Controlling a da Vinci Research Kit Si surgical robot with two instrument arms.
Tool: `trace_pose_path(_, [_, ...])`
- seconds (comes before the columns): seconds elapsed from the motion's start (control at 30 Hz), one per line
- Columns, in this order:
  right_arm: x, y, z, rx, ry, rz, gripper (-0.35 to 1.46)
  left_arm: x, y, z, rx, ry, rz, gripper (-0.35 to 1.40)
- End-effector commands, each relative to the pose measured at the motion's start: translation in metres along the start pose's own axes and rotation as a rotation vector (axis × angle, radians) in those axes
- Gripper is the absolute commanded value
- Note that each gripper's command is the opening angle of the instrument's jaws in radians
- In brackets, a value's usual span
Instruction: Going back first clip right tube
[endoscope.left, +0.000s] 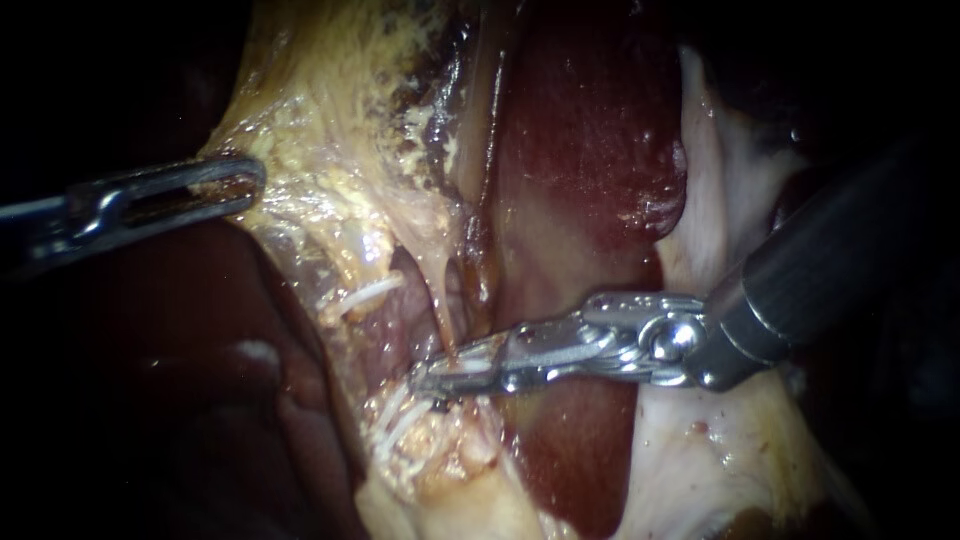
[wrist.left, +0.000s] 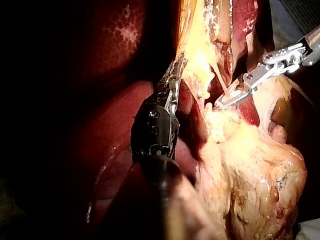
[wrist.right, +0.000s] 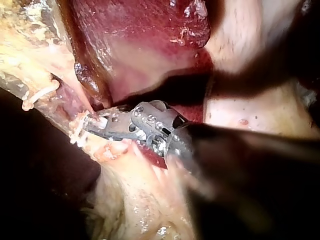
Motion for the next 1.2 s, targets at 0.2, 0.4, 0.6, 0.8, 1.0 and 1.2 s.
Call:
trace_pose_path(0.2, [0.0, 0.0, 0.0002, -0.012, 0.028, -0.003, 0.43, 0.0, 0.0, 0.0, 0.0, 0.0, -0.006, -0.35])
trace_pose_path(0.4, [0.0, 0.0, 0.0002, -0.027, 0.052, -0.015, 0.56, 0.0, 0.0, 0.0, 0.0, 0.0, -0.006, -0.35])
trace_pose_path(0.6, [0.0002, -0.0003, -0.0001, -0.042, 0.081, -0.103, 0.59, 0.0001, 0.0, 0.0, 0.0, 0.0, -0.006, -0.35])
trace_pose_path(0.8, [0.0, -0.0005, -0.001, -0.054, 0.092, -0.173, 0.6, 0.0001, -0.0001, -0.0001, -0.001, 0.0, -0.006, -0.35])
trace_pose_path(1.0, [0.0, -0.0006, -0.0021, -0.066, 0.095, -0.218, 0.6, 0.0001, -0.0001, -0.0001, -0.001, 0.0, -0.006, -0.35])
trace_pose_path(1.2, [-0.0003, -0.0008, -0.003, -0.06, 0.1, -0.242, 0.6, 0.0001, -0.0001, -0.0001, -0.001, -0.001, -0.005, -0.35])
